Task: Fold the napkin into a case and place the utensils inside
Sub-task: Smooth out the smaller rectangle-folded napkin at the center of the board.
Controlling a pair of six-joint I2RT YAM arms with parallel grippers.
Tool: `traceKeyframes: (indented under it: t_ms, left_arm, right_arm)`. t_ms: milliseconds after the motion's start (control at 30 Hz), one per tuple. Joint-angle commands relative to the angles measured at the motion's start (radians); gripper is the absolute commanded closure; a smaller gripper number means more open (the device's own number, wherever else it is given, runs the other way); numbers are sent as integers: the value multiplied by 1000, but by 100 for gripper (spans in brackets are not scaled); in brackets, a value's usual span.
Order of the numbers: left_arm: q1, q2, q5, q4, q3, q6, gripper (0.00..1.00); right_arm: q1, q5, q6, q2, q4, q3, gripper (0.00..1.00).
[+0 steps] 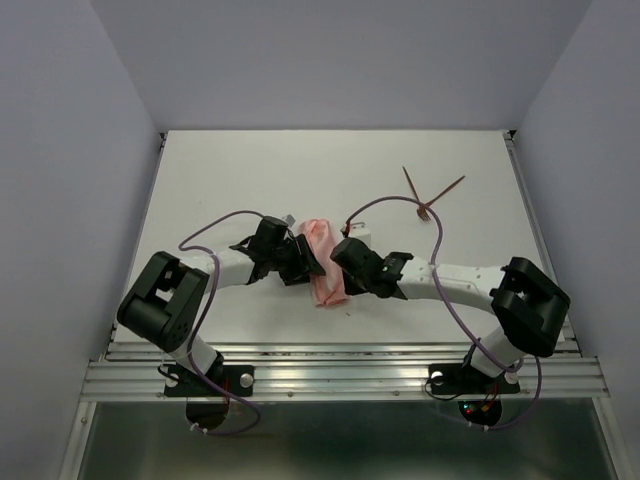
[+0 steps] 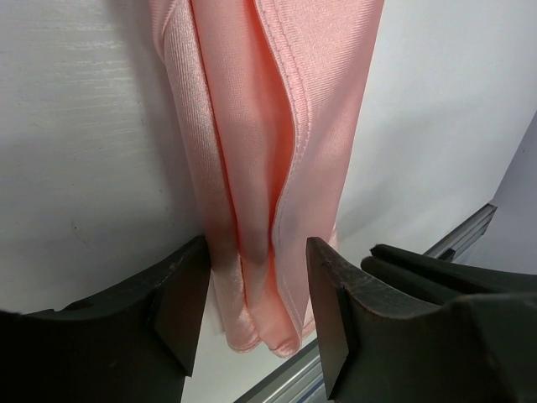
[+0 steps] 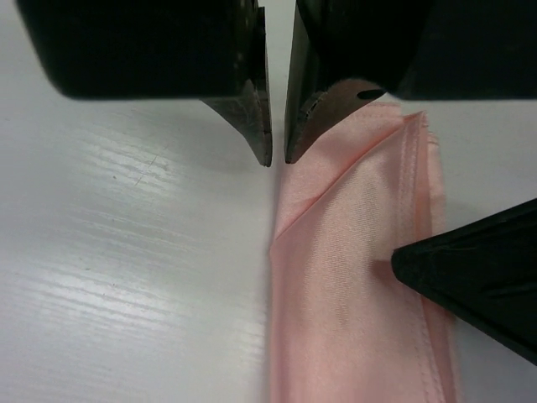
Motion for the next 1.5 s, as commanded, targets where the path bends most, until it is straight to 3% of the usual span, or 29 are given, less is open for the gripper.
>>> traceKeyframes:
  t_ms: [0, 300, 633, 833, 933, 1233, 1300, 1367, 1467]
  left_arm:
    - [-3, -53, -4, -28, -20, 38, 40]
    - [51, -191, -24, -106, -58, 61, 42]
    - [50, -133, 33, -29, -118, 60, 83]
    - [45, -67, 69, 20, -111, 60, 90]
    - [40, -51, 71, 23, -104, 61, 90]
    - [36, -30, 80, 35, -117, 63, 96]
    - [36, -33, 80, 37, -118, 63, 97]
    - [34, -34, 85, 38, -118, 63, 97]
    - [28, -30, 91, 43, -118, 63, 100]
  right_arm:
    - [9, -10, -21, -44, -12, 86, 77]
    - [79, -1, -79, 50, -30, 200, 61]
    - [107, -32, -87, 125, -50, 238, 51]
    - [116, -12, -62, 170, -76, 240, 51]
    - [125, 5, -56, 183, -87, 240, 53]
    - [125, 31, -44, 202, -96, 244, 77]
    - [125, 35, -39, 203, -96, 244, 90]
    - [125, 43, -36, 196, -97, 244, 97]
    - [125, 51, -34, 182, -96, 246, 99]
